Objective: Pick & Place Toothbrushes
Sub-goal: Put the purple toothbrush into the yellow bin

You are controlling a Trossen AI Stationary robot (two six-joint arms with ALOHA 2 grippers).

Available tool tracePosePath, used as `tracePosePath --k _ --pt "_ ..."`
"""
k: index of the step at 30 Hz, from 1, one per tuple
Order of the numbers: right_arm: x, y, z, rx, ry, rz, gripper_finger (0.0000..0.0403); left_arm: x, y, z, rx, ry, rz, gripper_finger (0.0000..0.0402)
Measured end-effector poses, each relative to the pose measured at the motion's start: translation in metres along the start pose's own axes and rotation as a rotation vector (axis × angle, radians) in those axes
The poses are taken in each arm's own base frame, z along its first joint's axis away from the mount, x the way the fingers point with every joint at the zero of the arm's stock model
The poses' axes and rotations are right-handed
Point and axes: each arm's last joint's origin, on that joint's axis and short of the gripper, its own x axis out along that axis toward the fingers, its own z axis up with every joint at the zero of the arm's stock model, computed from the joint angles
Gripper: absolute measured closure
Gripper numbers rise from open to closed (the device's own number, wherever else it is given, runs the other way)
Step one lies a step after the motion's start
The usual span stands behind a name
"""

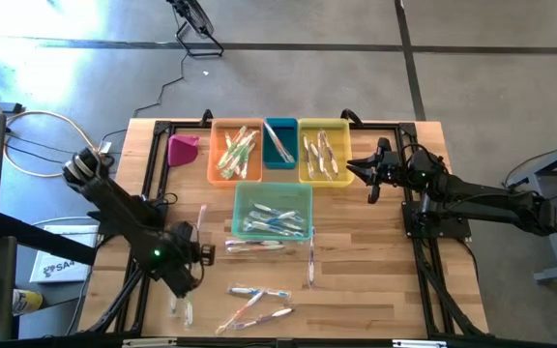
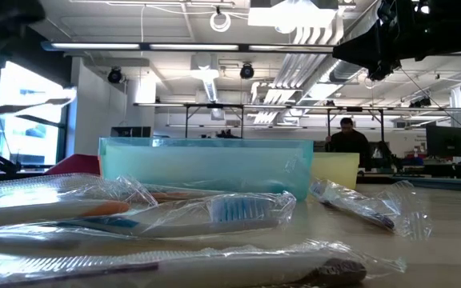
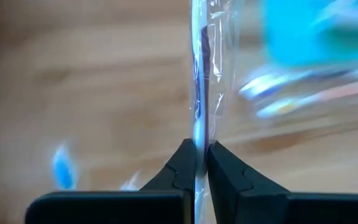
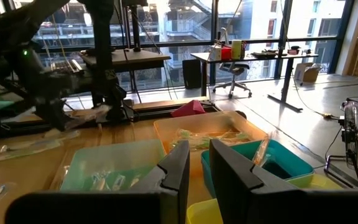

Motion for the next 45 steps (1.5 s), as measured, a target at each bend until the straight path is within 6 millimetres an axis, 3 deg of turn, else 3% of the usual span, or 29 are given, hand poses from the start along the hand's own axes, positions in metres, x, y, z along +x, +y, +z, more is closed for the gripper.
tracePosePath --k 7,17,26,34,40,45 --pt "0.000 0.000 0.000 0.000 0.000 -0.001 0.0348 -0.022 -0.004 0.031 0.107 -0.189 -0.240 0.0387" --pt "0.000 0.000 0.001 -0.006 -0.006 -0.006 0.0348 -0.023 -0.021 0.075 0.359 -0.383 -0.223 0.0387" --pt "0.000 -0.003 0.003 -0.009 -0.034 -0.092 0.0348 -0.020 -0.050 0.118 0.557 -0.461 -0.255 0.0387" --pt "0.005 -0.002 -0.001 0.003 -0.005 -0.059 0.0348 -0.024 -0.091 0.165 0.822 -0.522 -0.537 0.0387" --pt "0.012 0.001 -0.006 0.079 0.035 0.072 0.0348 -0.015 -0.114 0.193 1.006 -0.576 -0.780 0.0381" --pt "0.020 0.003 -0.005 0.081 0.002 0.187 0.0348 0.008 -0.124 0.209 1.062 -0.558 -0.808 0.0385"
